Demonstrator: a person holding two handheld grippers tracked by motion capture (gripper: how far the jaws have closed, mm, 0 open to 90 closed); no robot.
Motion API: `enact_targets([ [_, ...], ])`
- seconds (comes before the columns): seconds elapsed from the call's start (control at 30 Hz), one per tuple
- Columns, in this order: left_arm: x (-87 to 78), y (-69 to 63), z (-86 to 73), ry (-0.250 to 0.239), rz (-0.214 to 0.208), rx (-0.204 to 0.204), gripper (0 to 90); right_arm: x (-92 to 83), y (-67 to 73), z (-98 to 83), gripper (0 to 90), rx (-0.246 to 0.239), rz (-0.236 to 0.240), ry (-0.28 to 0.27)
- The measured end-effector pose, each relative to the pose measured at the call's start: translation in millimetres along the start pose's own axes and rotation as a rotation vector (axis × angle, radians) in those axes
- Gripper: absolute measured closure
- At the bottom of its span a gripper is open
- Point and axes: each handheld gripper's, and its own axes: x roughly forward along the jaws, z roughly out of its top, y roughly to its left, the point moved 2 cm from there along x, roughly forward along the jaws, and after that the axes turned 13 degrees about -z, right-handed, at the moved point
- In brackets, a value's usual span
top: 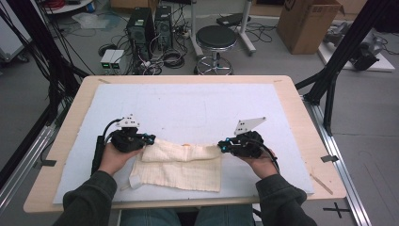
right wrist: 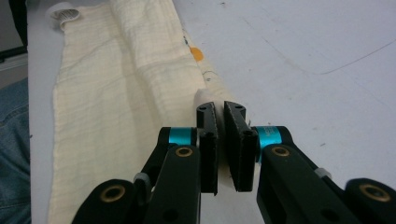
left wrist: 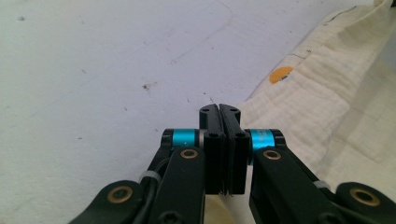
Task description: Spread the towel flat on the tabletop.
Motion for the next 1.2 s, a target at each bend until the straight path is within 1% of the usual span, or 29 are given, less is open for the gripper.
enact_targets([
  [0.07,-1.2,2.9,3.6,-0.012,0.013,-0.001,88.1,1.5,-2.8,2.3,84.2,-0.003,-0.009,0.001],
  [0.1,-1.6,5.9,6.2,-0.034,0.027,-0.014,88.2,2.3,-4.3,3.6,84.4,0.004,-0.013,0.005],
  [0.13,-1.6,12.5,10.7,-0.062,0.055,-0.037,88.3,4.2,-7.5,6.2,84.7,0.006,-0.027,0.013],
  [0.17,-0.6,20.2,16.5,-0.071,0.095,-0.049,88.5,7.6,-14.4,11.4,85.0,0.002,-0.057,0.022],
  [0.2,0.0,29.4,24.4,-0.088,0.135,-0.058,88.5,11.8,-22.3,18.2,85.3,0.017,-0.084,0.019],
  [0.27,1.8,47.4,41.4,-0.13,0.244,-0.07,87.8,24.3,-46.6,38.5,84.7,0.053,-0.169,0.021],
  [0.3,3.0,56.7,50.4,-0.144,0.308,-0.089,80.8,29.4,-57.4,47.2,78.9,0.079,-0.215,0.023],
  [0.33,3.5,64.0,56.9,-0.145,0.346,-0.114,69.7,35.6,-71.5,57.4,68.0,0.112,-0.278,0.009],
  [0.37,3.2,68.2,60.5,-0.163,0.339,-0.14,66.6,40.9,-83.5,64.8,66.3,0.15,-0.299,0.0],
  [0.4,2.6,68.4,60.2,-0.184,0.323,-0.134,66.6,45.5,-91.9,69.9,64.4,0.188,-0.28,-0.01],
  [0.43,3.1,67.8,58.7,-0.17,0.307,-0.129,66.6,47.8,-93.7,70.7,64.5,0.181,-0.28,-0.02],
  [0.47,3.6,66.9,56.4,-0.135,0.285,-0.118,66.1,49.6,-92.5,69.6,64.3,0.17,-0.269,-0.009],
  [0.5,3.7,65.3,53.7,-0.112,0.271,-0.106,64.4,51.7,-90.5,67.0,63.2,0.163,-0.242,0.01],
  [0.53,2.1,62.1,50.5,-0.118,0.261,-0.09,63.9,52.7,-86.5,62.8,63.0,0.152,-0.226,0.018],
  [0.6,-2.7,54.5,42.8,-0.143,0.217,-0.079,64.6,51.5,-76.7,53.2,61.8,0.122,-0.2,0.035],
  [0.63,-4.6,50.1,38.3,-0.143,0.203,-0.069,64.2,49.5,-71.3,48.2,60.5,0.117,-0.179,0.032],
  [0.7,-8.5,41.4,29.7,-0.121,0.185,-0.044,62.5,43.8,-60.9,39.9,59.1,0.11,-0.144,0.027],
  [0.73,-11.7,34.7,23.7,-0.115,0.171,-0.028,62.1,40.1,-53.7,36.4,57.5,0.104,-0.118,0.033],
  [0.77,-13.8,30.4,20.0,-0.12,0.162,-0.023,61.6,35.9,-45.2,34.4,55.6,0.087,-0.088,0.064],
  [0.8,-17.3,23.1,13.9,-0.12,0.142,-0.012,61.0,32.7,-39.4,33.9,55.5,0.073,-0.075,0.063],
  [0.83,-20.0,16.8,9.1,-0.119,0.133,0.0,60.1,25.0,-27.6,31.8,56.7,0.05,-0.072,0.011],
  [0.87,-22.9,10.7,4.0,-0.123,0.126,0.011,59.0,20.0,-18.8,30.0,57.0,0.022,-0.069,-0.016],
  [0.9,-25.6,5.0,-0.6,-0.118,0.113,0.02,58.4,16.7,-10.7,27.9,55.9,0.007,-0.052,-0.007],
  [0.97,-30.3,-6.8,-11.2,-0.111,0.1,0.047,57.0,10.3,4.9,21.2,55.4,-0.012,-0.01,-0.021],
  [1.03,-33.9,-17.2,-22.4,-0.107,0.077,0.058,55.5,6.0,17.2,12.9,55.0,-0.029,0.008,-0.026],
  [1.07,-35.0,-21.1,-26.6,-0.105,0.071,0.06,54.9,4.8,21.4,8.0,55.0,-0.037,0.027,-0.032],
  [1.1,-36.6,-25.8,-31.4,-0.088,0.064,0.067,54.2,4.1,24.5,4.1,54.6,-0.035,0.038,-0.036],
  [1.17,-39.6,-35.9,-42.4,-0.095,0.047,0.079,53.2,1.9,32.1,-7.9,54.0,-0.036,0.071,-0.044],
  [1.2,-40.7,-39.3,-46.8,-0.084,0.042,0.082,52.6,1.5,35.1,-12.9,53.6,-0.04,0.087,-0.039],
])
